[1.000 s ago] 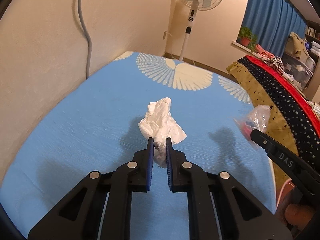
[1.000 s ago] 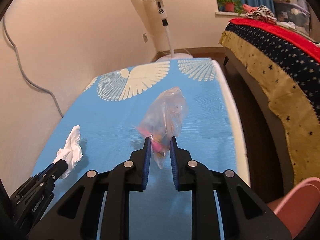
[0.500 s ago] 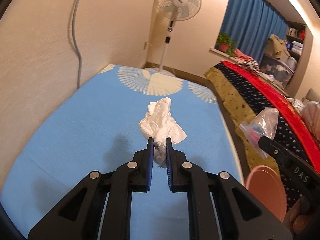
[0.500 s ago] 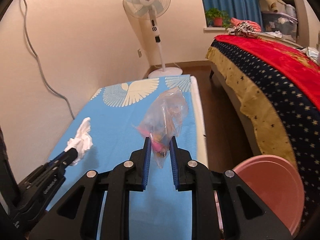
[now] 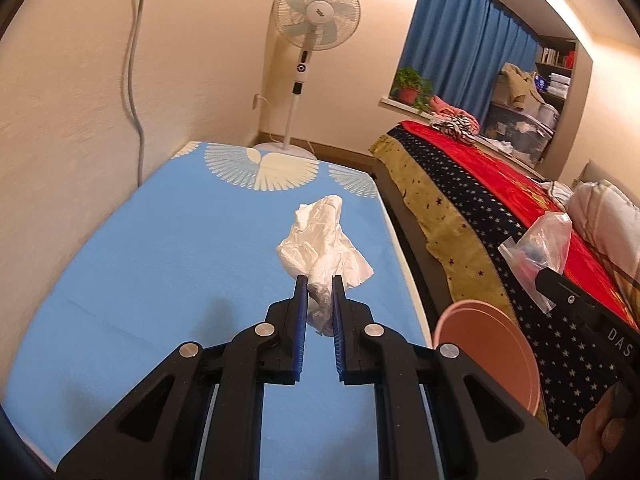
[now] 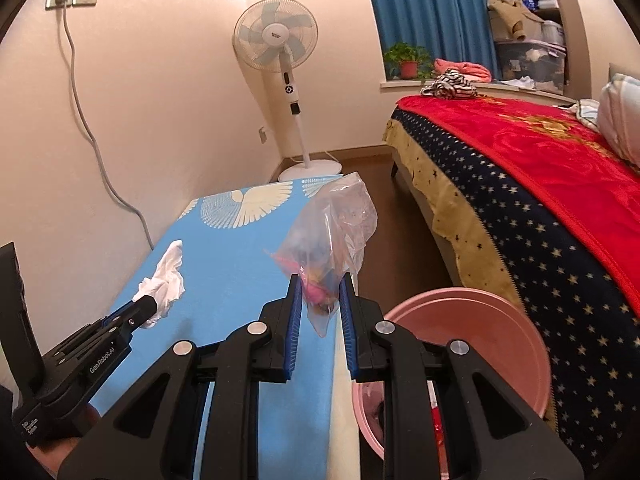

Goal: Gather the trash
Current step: 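Carry the white tissue and clear plastic bag over the pink bin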

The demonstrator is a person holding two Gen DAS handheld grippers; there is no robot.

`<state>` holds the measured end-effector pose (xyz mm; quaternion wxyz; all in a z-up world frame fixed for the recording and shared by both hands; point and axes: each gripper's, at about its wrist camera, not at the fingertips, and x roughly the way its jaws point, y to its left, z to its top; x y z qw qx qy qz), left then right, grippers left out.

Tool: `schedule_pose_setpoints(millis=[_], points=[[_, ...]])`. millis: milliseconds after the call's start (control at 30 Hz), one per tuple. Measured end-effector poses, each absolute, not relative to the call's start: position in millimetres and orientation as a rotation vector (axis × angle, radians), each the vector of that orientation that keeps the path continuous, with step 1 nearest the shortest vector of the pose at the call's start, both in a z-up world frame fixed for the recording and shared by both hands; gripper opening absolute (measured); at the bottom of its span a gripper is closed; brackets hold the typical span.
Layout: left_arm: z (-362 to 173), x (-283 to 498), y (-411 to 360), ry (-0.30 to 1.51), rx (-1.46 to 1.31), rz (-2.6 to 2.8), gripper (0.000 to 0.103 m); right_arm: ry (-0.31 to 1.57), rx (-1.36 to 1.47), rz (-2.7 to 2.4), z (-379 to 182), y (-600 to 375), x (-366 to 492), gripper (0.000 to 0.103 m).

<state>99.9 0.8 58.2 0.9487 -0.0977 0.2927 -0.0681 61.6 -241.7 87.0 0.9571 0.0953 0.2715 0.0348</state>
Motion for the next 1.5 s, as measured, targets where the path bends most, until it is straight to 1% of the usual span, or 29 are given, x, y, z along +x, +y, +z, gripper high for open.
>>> schedule_pose_setpoints(millis=[500, 1500], points=[[58.9, 69.8, -26.6, 0.578, -0.157, -0.241, 0.012, 0.551, 0.229, 0.008, 78.1, -262.7, 27.6, 0.019], [37.0, 89.6, -110.8, 0.599, -0.111, -0.408, 0.012, 0.577, 0.263, -0.196, 55.5, -323.4, 33.7, 0.019]])
